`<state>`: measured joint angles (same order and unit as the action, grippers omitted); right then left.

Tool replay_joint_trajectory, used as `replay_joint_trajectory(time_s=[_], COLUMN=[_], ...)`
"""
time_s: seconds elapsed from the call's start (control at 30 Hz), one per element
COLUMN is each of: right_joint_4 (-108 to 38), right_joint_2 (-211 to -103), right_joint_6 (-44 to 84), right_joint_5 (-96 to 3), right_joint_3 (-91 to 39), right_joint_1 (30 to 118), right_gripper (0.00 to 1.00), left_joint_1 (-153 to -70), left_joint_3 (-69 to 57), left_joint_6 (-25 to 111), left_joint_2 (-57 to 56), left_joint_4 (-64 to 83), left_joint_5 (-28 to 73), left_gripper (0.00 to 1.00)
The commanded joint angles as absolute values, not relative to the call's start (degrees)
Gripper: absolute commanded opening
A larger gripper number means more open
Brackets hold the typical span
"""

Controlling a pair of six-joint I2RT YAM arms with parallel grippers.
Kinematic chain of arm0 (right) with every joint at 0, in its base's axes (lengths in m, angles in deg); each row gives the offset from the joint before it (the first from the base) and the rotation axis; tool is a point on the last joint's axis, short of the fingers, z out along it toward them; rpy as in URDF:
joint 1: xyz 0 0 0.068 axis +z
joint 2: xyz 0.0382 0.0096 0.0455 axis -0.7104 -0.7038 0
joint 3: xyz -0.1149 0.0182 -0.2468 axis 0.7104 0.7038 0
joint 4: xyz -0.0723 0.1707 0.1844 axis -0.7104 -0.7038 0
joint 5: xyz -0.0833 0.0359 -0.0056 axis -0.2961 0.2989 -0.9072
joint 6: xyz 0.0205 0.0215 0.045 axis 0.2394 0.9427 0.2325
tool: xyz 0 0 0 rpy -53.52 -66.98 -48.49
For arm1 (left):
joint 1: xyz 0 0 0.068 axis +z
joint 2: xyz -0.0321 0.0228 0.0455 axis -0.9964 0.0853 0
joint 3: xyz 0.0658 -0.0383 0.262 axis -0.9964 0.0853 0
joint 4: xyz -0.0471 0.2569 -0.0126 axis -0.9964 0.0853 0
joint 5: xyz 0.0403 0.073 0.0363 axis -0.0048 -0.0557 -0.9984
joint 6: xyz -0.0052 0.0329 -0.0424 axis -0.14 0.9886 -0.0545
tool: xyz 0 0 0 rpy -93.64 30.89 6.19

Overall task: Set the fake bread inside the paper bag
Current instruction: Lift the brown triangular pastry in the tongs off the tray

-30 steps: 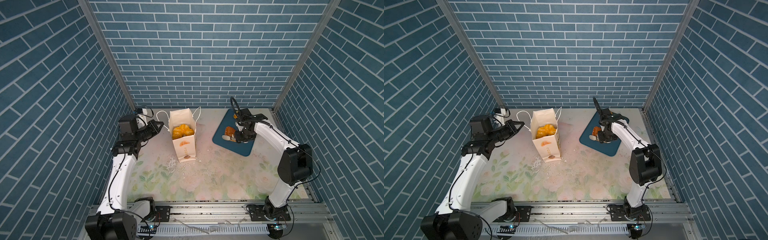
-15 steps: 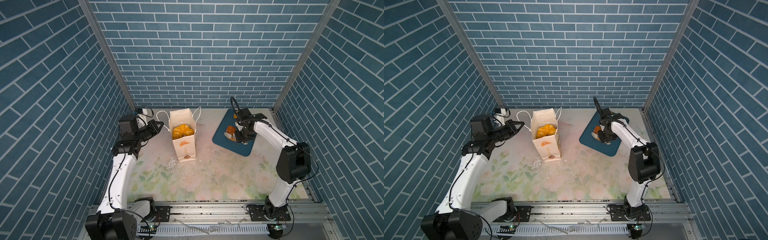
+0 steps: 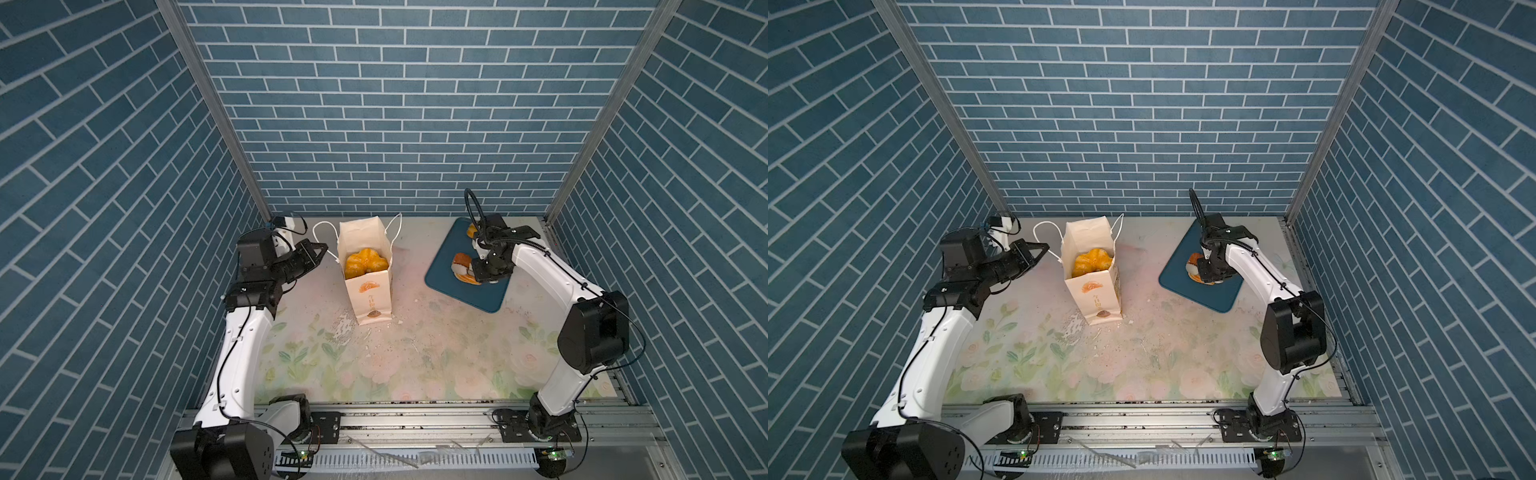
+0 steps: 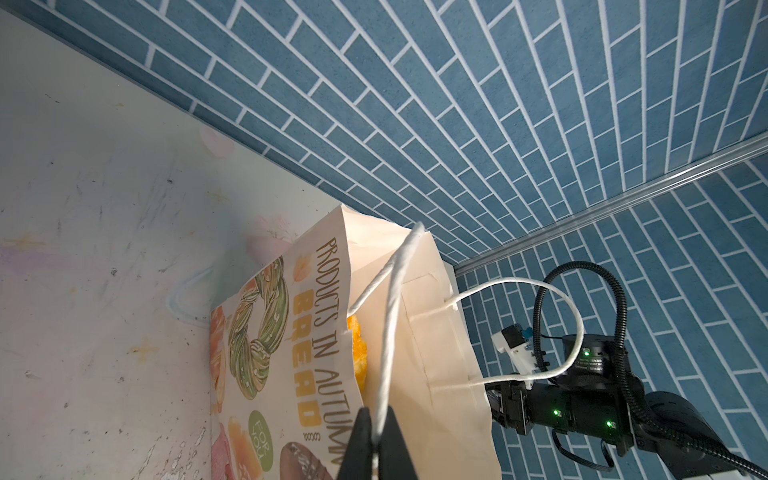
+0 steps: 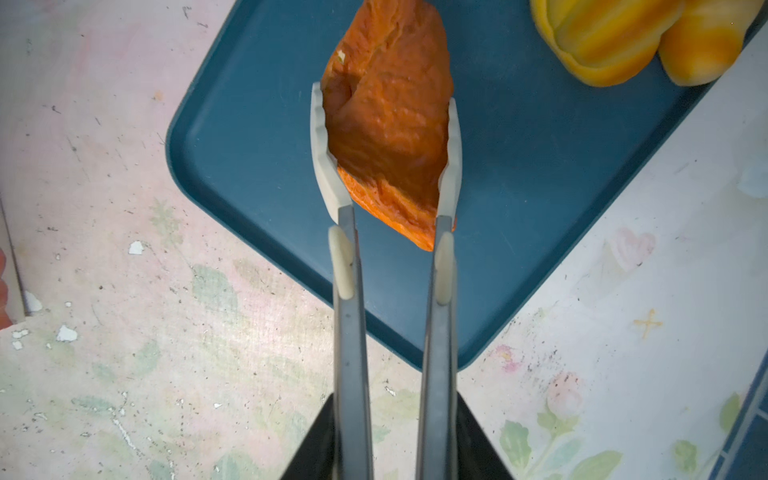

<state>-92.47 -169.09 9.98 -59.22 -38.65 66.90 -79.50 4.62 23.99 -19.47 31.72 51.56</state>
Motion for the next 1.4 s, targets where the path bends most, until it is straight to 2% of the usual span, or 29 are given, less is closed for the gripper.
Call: replay_joint_trajectory(time_s=[0.0,0.67,1.07,1.37], right_joint_4=[-92.37,-91.57,-92.36,-94.88], right_joint_2=[-166.01,-157.46,-152.13,-150.93], right_joint_6=[12.11,15.34,16.20,15.65], right_joint_5=[-59.96,-60.74,-61.03,-63.60], right_joint_3=[-38.21,-34.84,-37.34,-44.35], right_joint_1=[66.72,66.76,68.09,71.35], right_gripper=[0.32,0.26,0.24,0.24], left_joint_1=[-79.31,-79.31,-79.31,-79.36], left_joint_3=[5.20,5.64,5.74,5.73], left_joint_6=[24.28,23.93,22.96,22.88], left_joint_2=[-19.98,-21.36,-20.29,-20.19], left_joint_4=[30.64,31.79,30.58,30.58], left_joint_5=[52.13,51.98,52.02,52.13], left_gripper=[0.08,0.08,0.08,0.08])
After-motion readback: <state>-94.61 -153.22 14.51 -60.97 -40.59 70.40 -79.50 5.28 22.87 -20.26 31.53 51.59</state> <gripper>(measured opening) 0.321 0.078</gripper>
